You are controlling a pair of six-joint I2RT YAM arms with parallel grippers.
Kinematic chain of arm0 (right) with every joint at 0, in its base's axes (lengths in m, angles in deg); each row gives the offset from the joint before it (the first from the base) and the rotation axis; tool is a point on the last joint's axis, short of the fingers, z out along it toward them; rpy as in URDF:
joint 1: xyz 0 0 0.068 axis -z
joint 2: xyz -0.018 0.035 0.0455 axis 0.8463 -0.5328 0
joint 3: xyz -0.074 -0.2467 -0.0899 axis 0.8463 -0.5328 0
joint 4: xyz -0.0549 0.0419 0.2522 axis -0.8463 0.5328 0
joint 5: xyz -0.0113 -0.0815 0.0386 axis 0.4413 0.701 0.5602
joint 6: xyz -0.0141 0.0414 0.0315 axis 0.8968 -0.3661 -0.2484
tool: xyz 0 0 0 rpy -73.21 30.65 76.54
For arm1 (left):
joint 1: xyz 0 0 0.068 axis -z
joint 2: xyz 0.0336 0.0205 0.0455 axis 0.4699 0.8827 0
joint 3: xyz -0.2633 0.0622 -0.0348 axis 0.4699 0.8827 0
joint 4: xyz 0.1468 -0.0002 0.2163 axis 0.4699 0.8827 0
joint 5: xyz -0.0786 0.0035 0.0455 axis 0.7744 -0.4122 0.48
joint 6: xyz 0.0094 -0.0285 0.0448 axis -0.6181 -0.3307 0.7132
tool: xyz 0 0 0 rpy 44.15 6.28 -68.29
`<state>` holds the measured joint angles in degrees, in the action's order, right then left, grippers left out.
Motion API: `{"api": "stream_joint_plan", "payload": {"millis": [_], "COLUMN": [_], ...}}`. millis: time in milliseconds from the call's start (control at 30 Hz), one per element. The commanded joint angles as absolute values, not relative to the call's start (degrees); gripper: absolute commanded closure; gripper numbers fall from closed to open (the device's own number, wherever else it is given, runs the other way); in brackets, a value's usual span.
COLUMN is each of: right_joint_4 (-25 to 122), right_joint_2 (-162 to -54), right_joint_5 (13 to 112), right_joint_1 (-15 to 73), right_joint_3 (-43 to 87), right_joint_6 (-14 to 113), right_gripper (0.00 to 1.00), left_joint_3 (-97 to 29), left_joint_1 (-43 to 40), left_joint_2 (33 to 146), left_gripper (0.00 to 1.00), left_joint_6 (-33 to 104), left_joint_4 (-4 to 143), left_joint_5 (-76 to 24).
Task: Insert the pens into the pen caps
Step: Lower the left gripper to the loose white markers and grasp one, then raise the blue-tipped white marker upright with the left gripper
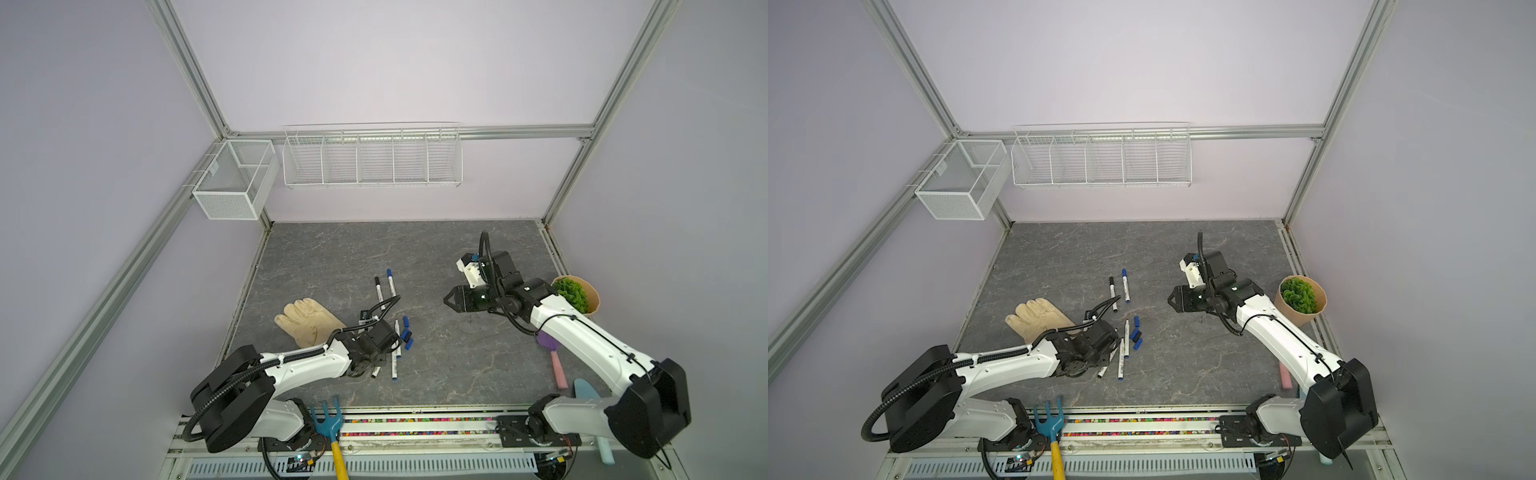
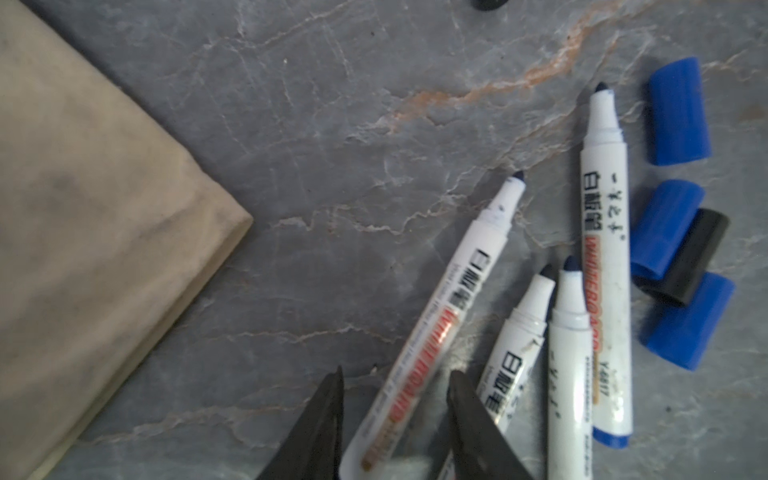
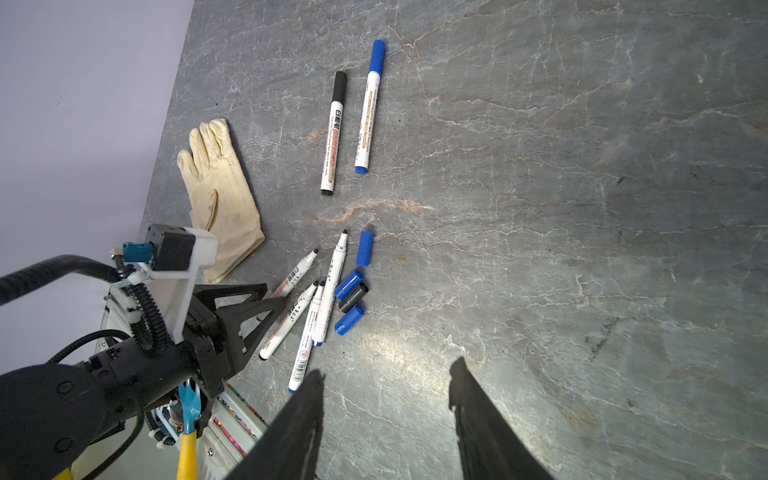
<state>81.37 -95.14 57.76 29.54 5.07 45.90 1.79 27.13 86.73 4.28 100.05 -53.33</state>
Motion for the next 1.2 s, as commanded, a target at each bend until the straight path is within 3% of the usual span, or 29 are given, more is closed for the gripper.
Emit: {"api": "stream_joint_plan", "payload": {"millis": [0,500,700,867,1167], "right_joint_4": [82.1,82.6,82.2,78.9,75.0], "right_joint_2": [-95.2,-94.9,-94.4,-94.1,-96.5], "right_joint_5": [58.1,58.0,53.6,43.0,38.9], "right_joint_1": [29.7,29.7,29.4,27.1,22.3], "right_joint_3": [4.0,4.7,6.7,8.9,12.7], "right_joint_6": [47.0,46.9,47.7,49.5,47.7], "right_gripper": [0.48,0.48,0.48,0.48,0.47], "left_joint_3": [-0.3,-1.4,-4.6,-2.0,-3.3], "left_joint_1": [27.0,26.6,26.6,26.6,27.7], "left_joint_2": [88.2,92.4,82.1,72.2,71.1], "left_gripper": [0.61,1.0,1.0,1.0,1.0], "left_joint_6": [4.6,3.3,10.9,22.4,22.3], "left_joint_4": [99.2,101.6,99.4,80.5,69.8], "left_joint_5": [-53.1,-51.8,-54.3,-44.4,-38.8]}}
